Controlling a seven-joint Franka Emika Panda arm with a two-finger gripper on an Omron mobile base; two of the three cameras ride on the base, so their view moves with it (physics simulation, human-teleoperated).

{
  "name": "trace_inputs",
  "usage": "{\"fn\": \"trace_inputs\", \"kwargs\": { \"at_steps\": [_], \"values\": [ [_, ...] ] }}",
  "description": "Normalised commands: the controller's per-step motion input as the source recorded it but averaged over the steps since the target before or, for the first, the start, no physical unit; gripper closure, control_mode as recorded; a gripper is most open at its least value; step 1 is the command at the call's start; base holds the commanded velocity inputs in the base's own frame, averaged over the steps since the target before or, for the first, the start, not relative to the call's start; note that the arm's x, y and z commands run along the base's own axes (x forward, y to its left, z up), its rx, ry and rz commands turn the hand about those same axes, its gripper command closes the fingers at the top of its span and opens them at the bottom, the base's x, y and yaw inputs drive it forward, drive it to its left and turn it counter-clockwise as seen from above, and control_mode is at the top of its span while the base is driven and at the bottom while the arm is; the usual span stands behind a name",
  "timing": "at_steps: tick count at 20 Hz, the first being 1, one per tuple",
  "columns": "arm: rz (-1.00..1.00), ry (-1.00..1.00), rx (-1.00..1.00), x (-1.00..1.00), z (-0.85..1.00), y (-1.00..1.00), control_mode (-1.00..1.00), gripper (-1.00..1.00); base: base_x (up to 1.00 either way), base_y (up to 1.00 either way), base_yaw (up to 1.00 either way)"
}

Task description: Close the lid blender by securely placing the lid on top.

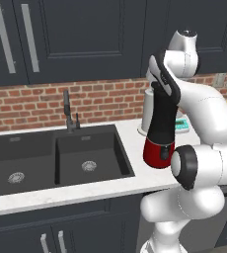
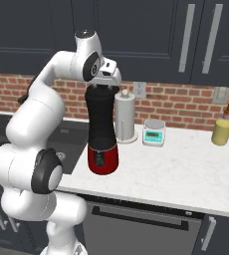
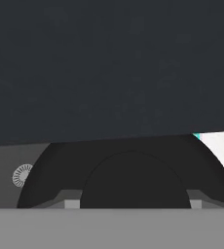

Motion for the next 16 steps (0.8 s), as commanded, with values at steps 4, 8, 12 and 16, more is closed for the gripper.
{"fn": "trace_inputs", "kwargs": {
  "at_steps": [4,8,12,16],
  "values": [
    [0.01,0.0,0.0,-0.08,-0.96,0.09,-1.0,1.0,0.0,0.0,0.0],
    [0.01,0.0,0.0,-0.08,-0.96,0.03,-1.0,1.0,0.0,0.0,0.0],
    [0.06,0.0,0.0,-0.34,-0.77,0.07,-1.0,1.0,0.0,0.0,0.0],
    [0.08,0.0,0.0,-0.43,-0.68,0.15,-1.0,1.0,0.0,0.0,0.0]
  ]
}}
